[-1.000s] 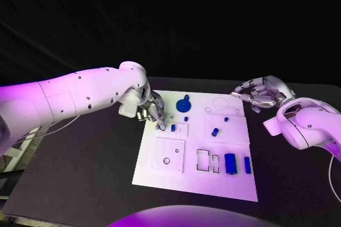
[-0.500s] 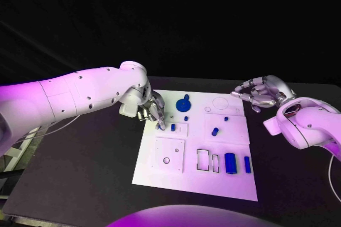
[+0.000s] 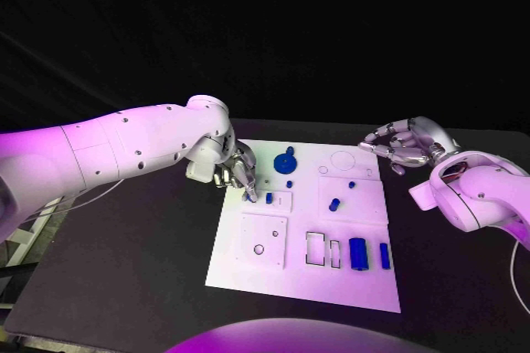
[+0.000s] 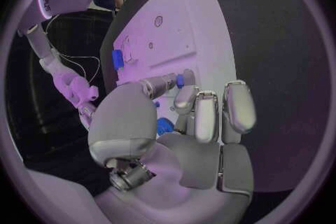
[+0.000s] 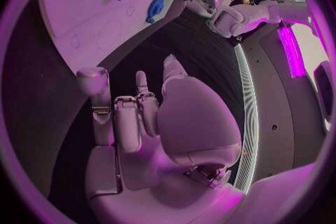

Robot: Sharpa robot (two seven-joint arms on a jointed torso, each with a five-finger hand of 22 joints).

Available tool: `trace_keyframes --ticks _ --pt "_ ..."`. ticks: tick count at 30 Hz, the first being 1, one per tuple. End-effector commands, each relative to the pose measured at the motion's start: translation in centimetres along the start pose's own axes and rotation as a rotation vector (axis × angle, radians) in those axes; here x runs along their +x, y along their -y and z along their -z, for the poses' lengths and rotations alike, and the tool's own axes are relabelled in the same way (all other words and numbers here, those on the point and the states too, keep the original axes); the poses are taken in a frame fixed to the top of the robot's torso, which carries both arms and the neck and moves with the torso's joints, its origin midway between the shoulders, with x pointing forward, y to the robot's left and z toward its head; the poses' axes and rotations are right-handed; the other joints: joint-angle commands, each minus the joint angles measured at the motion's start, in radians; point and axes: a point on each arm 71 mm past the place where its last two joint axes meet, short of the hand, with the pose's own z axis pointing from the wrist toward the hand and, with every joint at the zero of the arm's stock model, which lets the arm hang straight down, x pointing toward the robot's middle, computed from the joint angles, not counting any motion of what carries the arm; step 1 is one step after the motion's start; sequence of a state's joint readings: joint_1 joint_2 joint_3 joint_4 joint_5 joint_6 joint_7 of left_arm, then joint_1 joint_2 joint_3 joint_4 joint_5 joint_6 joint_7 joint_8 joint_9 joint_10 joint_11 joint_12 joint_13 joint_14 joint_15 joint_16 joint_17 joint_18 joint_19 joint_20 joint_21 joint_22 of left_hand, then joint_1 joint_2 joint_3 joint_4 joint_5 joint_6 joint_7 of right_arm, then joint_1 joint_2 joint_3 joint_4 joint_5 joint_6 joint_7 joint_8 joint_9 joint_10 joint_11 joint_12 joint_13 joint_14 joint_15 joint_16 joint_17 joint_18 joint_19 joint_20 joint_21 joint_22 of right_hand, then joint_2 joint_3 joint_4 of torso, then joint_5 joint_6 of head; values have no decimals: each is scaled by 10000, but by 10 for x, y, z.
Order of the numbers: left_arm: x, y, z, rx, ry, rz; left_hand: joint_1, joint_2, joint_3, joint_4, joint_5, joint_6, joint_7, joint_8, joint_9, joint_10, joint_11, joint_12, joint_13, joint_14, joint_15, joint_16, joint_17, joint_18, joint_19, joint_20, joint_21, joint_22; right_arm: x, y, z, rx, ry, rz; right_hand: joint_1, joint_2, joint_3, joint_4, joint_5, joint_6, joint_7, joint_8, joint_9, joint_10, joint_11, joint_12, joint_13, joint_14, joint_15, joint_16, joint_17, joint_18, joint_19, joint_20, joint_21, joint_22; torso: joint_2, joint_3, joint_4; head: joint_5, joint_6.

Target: Assemble the parts on the task board

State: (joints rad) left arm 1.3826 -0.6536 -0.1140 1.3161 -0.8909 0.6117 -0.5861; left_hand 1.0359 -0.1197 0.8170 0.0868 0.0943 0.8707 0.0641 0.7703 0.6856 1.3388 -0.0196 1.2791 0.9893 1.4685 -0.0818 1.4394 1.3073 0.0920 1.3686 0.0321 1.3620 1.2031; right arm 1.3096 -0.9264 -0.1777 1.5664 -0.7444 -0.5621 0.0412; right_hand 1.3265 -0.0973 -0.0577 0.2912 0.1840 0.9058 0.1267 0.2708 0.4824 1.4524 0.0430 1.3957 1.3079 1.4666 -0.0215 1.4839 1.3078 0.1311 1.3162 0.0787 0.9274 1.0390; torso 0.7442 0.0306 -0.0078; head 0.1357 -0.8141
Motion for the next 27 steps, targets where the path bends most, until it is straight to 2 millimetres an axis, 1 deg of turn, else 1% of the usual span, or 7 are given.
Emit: trace_keyframes --ticks 1,6,10,14,18,22,27 --pt "4 0 -4 -183 70 136 -361 55 1858 -1961 199 84 -88 -32 -19 127 -7 90 76 492 63 58 512 -93 34 39 43 32 1 -1 0 -104 -53 20 27 49 -38 -4 -8 -71 12 66 17 -69 25 -56 823 607 -47 -45 662 54 -56 1 -41 -7 -2 0 -5 -16 -18" --pt "4 2 -5 -190 117 173 -430 84 1752 -1916 198 100 -107 -31 -16 135 -19 89 75 494 56 61 515 -96 41 36 50 49 1 -1 0 -107 -61 18 27 49 -38 -4 -8 -71 12 66 17 -69 25 -56 823 607 -47 -45 662 54 -56 1 -41 -7 2 3 1 -19 -22" --pt "5 3 -7 -202 99 184 -448 96 1719 -1901 195 107 -114 -30 -15 149 -24 103 102 495 54 62 517 -97 41 35 50 51 1 -1 0 -111 -68 16 27 49 -38 -4 -8 -71 12 66 17 -69 25 -56 823 607 -47 -45 662 54 -56 1 -41 -7 5 0 -9 -17 -28" --pt "6 4 -8 -242 67 220 -458 100 1702 -1894 192 112 -118 -30 -15 155 -26 107 112 495 53 61 516 -99 47 34 56 62 1 -1 0 -111 -71 14 27 49 -38 -4 -8 -71 12 66 17 -69 25 -56 823 607 -47 -45 662 54 -56 1 -41 -7 3 5 -14 -16 -31" --pt "6 3 -8 -273 61 241 -462 106 1694 -1889 192 114 -120 -30 -15 153 -28 104 106 495 52 62 517 -98 45 34 54 59 1 -1 1 -110 -71 14 27 49 -38 -4 -8 -71 12 66 17 -69 25 -56 823 607 -47 -45 662 54 -56 1 -41 -7 -5 12 -5 -18 -47" --pt "7 3 -9 -287 25 243 -462 106 1694 -1889 192 114 -120 -30 -15 153 -28 104 106 495 52 62 517 -98 45 34 54 59 1 -1 0 -113 -74 13 42 57 -52 -5 -8 -72 10 76 18 -68 24 -57 821 606 -48 -51 656 54 -55 0 -48 -3 -7 8 -4 -20 -46" --pt "8 2 -9 -317 -35 245 -553 150 1538 -1804 168 145 -147 -40 -18 180 -47 119 144 495 40 60 512 -99 46 26 52 64 1 -1 1 -117 -73 12 42 57 -52 -5 -8 -72 10 76 18 -68 24 -57 821 606 -48 -51 656 54 -55 0 -48 -3 -2 3 -9 -26 -47"
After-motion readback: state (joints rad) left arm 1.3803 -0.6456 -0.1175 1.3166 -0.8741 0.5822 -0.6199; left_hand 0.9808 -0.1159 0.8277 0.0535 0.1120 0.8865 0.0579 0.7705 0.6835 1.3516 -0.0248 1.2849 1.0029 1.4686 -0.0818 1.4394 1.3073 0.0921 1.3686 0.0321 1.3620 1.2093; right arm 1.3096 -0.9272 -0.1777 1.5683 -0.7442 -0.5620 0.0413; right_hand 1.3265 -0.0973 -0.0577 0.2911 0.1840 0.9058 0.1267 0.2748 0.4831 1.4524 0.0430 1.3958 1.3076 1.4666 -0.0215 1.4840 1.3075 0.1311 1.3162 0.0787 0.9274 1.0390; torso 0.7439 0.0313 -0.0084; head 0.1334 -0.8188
